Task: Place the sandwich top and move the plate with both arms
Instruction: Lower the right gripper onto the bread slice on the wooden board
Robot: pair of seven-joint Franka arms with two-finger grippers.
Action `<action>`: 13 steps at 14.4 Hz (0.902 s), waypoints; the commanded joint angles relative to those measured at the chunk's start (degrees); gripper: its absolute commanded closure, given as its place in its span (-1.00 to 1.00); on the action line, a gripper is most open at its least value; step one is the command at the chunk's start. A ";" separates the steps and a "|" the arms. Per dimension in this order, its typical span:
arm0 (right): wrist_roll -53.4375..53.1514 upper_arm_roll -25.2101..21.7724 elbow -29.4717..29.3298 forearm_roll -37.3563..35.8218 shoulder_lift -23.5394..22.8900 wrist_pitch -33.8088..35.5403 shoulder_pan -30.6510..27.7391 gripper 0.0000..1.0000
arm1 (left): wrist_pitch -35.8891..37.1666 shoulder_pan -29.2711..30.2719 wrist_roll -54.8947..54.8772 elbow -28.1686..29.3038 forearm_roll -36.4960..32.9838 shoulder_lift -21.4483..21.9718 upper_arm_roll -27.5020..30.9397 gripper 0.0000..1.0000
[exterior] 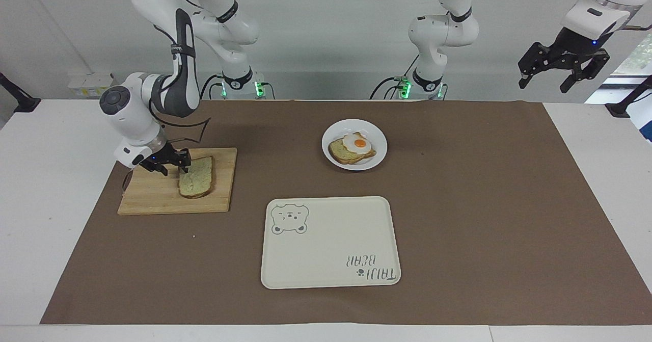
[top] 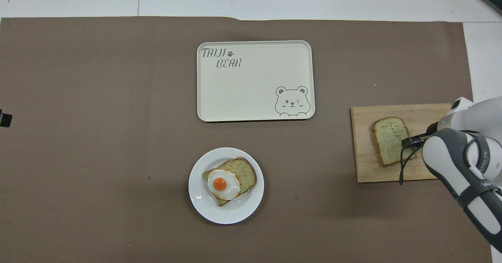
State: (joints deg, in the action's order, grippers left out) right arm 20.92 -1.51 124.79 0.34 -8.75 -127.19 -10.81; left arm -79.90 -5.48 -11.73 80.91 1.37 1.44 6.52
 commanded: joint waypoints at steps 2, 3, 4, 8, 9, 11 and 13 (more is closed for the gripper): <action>2.19 0.28 0.98 2.37 -0.83 -1.13 -0.79 0.98 | 0.80 0.64 0.30 0.12 0.65 0.58 -0.28 -1.00; 2.19 0.28 0.98 3.25 -0.83 -1.04 -0.71 1.00 | 0.80 0.64 0.30 0.12 0.65 0.58 -0.28 -1.00; 2.28 0.28 0.98 3.26 -0.74 -0.96 -0.79 1.00 | 0.80 0.64 0.30 0.12 0.65 0.58 -0.28 -1.00; 2.71 0.28 0.28 5.70 -0.83 0.36 -0.97 1.00 | 0.80 0.56 0.30 0.12 0.65 0.58 -0.28 -1.00; 2.72 0.28 0.02 6.59 -0.74 1.15 -1.14 1.00 | 0.80 0.64 0.30 0.12 0.65 0.58 -0.28 -1.00; 2.63 0.28 -1.99 7.30 -0.57 3.78 -1.32 1.00 | 0.80 0.64 0.30 0.12 0.65 0.58 -0.28 -1.00; 2.72 0.28 -4.28 8.18 -0.13 6.33 -1.41 1.00 | 0.80 0.56 0.30 0.12 0.65 0.58 -0.28 -1.00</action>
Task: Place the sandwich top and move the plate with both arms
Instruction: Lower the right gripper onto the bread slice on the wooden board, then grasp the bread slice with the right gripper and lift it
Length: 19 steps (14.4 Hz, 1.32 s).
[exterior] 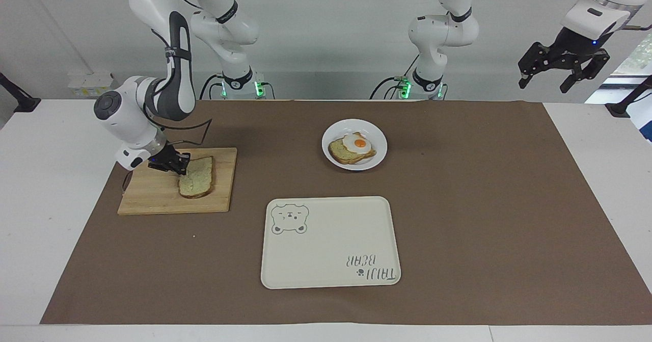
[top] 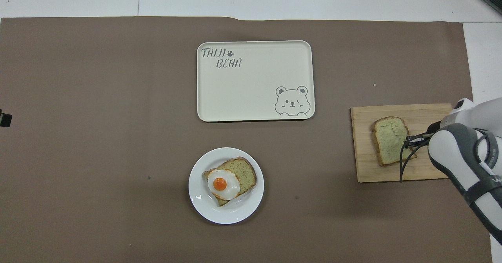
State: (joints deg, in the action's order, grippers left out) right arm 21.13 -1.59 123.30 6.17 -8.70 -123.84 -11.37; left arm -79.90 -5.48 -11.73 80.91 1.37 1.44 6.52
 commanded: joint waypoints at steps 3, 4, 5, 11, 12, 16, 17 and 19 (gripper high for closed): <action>2.51 0.36 -6.21 4.90 0.87 7.98 -0.85 1.00 | 0.80 0.47 0.30 0.12 0.65 0.58 -0.37 -1.00; 2.51 0.36 -7.79 5.08 1.14 9.48 -0.76 1.00 | 0.80 0.47 0.30 0.12 0.65 0.58 -0.28 -1.00; 2.51 0.36 -9.11 5.08 1.14 10.19 -0.76 1.00 | 0.80 0.47 0.30 0.12 0.65 0.58 -0.28 -1.00; 2.60 0.45 -15.62 9.47 1.14 16.07 -0.76 1.00 | 1.23 0.12 0.30 0.12 0.65 0.58 -0.28 -1.00; 2.60 0.45 -15.89 9.65 1.31 16.69 -0.85 1.00 | 1.24 0.12 0.30 0.12 0.65 0.58 -0.37 -1.00; 2.77 0.27 -16.33 14.74 2.02 19.59 -1.11 1.00 | 1.15 0.29 0.39 0.12 0.65 0.58 -0.37 -1.00; 3.21 0.36 -16.33 15.71 2.02 19.60 -1.11 1.00 | 1.15 0.38 0.39 0.03 0.65 0.58 -0.28 -1.00; 3.21 0.45 -16.33 16.68 2.02 19.60 -1.11 1.00 | 1.23 0.38 0.39 0.12 0.65 0.58 -0.37 -1.00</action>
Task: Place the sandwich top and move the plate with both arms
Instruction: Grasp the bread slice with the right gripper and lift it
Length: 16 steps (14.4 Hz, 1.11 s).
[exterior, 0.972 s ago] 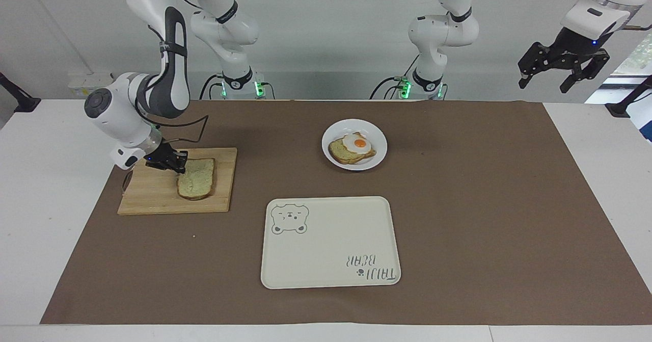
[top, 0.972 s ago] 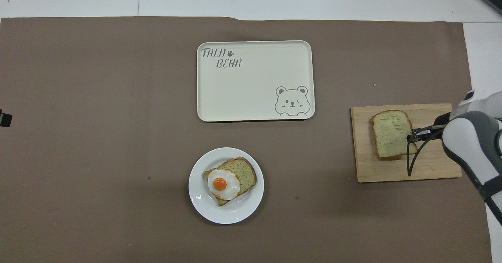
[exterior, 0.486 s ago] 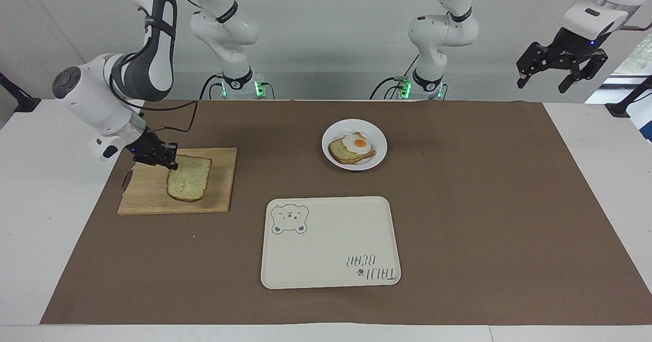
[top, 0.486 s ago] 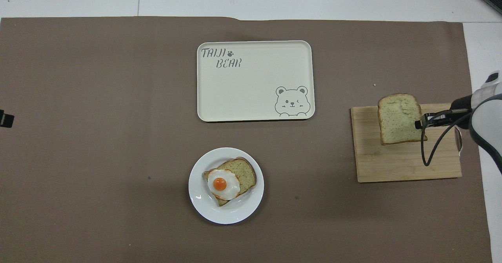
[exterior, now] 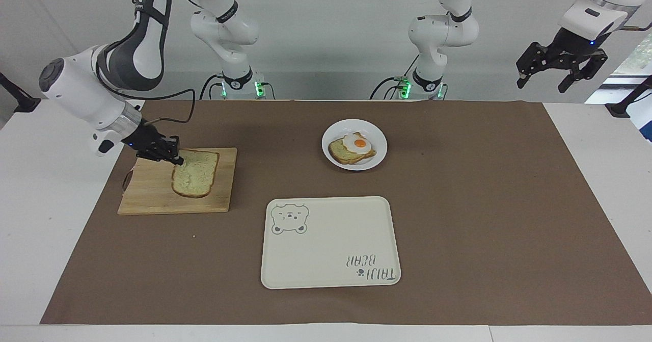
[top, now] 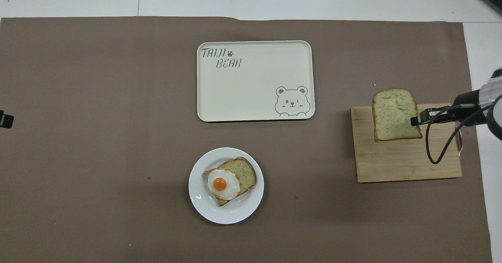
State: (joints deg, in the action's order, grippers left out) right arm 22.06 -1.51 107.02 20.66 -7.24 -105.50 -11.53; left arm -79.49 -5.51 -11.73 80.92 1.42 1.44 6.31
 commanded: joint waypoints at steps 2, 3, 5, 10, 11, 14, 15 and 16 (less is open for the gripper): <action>2.29 0.45 0.90 2.28 1.26 1.35 -0.42 1.00 | 0.74 0.24 0.39 0.12 0.61 0.58 -0.15 -1.00; 2.55 0.63 1.52 2.37 1.44 1.35 -0.25 1.00 | 0.74 0.24 0.39 0.12 0.61 0.58 -0.15 -1.00; 3.51 1.15 2.05 6.21 1.88 1.35 0.37 1.00 | 0.83 0.32 0.39 0.12 0.61 0.58 -0.07 -1.00; 2.46 1.16 3.19 11.41 2.41 0.91 6.69 1.00 | 0.74 0.24 0.39 0.12 0.61 0.58 -0.07 -1.00; 2.03 1.16 3.63 12.03 2.58 0.56 7.92 1.00 | 0.74 0.32 0.39 0.12 0.61 0.58 -0.15 -1.00; -0.60 1.16 4.34 12.30 3.02 0.21 12.82 1.00 | 0.74 0.32 0.39 0.12 0.61 0.58 -0.06 -1.00; -2.62 1.24 4.51 12.30 3.20 0.29 14.33 1.00 | 0.74 0.32 0.39 0.12 0.61 0.58 -0.15 -1.00; -4.29 1.16 4.60 12.30 3.37 0.21 16.26 1.00 | 0.74 0.41 0.39 0.12 0.61 0.58 -0.07 -1.00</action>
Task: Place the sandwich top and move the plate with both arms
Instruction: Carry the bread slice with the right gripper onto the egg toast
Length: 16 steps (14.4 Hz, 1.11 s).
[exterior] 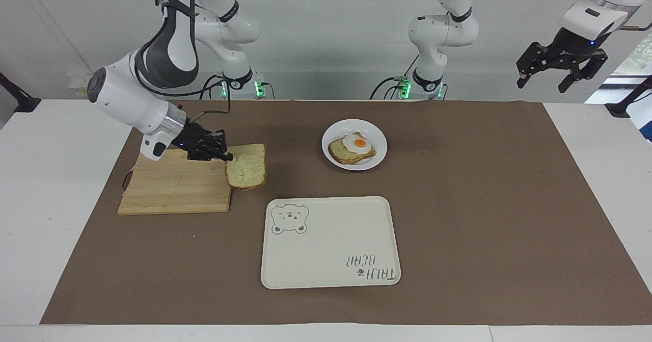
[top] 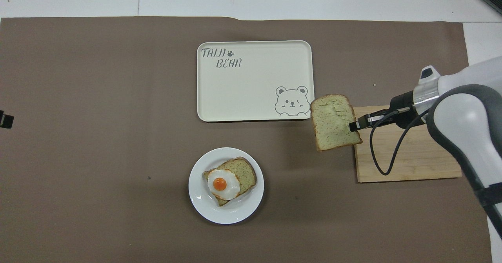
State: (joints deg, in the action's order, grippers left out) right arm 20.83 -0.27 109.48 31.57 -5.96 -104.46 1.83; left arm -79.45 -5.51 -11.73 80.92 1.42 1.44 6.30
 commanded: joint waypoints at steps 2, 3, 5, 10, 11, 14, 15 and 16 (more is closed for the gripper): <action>-7.89 0.01 3.10 1.39 2.62 -3.19 6.33 1.00 | 0.70 0.59 0.39 0.12 0.61 0.58 -0.06 -1.00; -9.56 0.01 4.06 1.48 3.14 -4.77 8.17 1.00 | 0.70 0.67 0.39 0.12 0.61 0.58 -0.06 -1.00; -12.38 0.01 4.68 1.57 3.50 -7.24 11.34 1.00 | 0.70 0.67 0.48 0.03 0.61 0.58 -0.06 -1.00; -15.28 0.01 7.41 3.14 3.50 -11.37 18.55 1.00 | 0.52 0.15 0.30 0.12 0.69 0.58 -0.15 -1.00; -17.55 0.10 8.37 3.50 3.50 -13.73 19.61 1.00 | 0.44 -0.03 0.74 0.12 0.69 0.58 -0.15 -1.00; -19.95 0.27 12.58 6.65 3.94 -21.64 24.27 1.00 | 0.26 -0.12 0.65 0.65 0.69 0.75 -0.24 -1.00; -19.95 0.19 14.08 8.41 4.02 -24.01 26.37 1.00 | 0.00 -0.12 0.65 0.65 0.69 0.75 -0.24 -1.00; -20.13 0.18 14.87 9.03 4.03 -25.69 27.60 1.00 | 0.08 -0.03 0.65 0.73 0.78 0.84 -0.24 -1.00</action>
State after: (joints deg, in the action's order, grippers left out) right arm 1.50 0.08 120.29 37.90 -4.27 -126.46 27.40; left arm -79.45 -5.53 -11.65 80.94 1.49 1.44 6.03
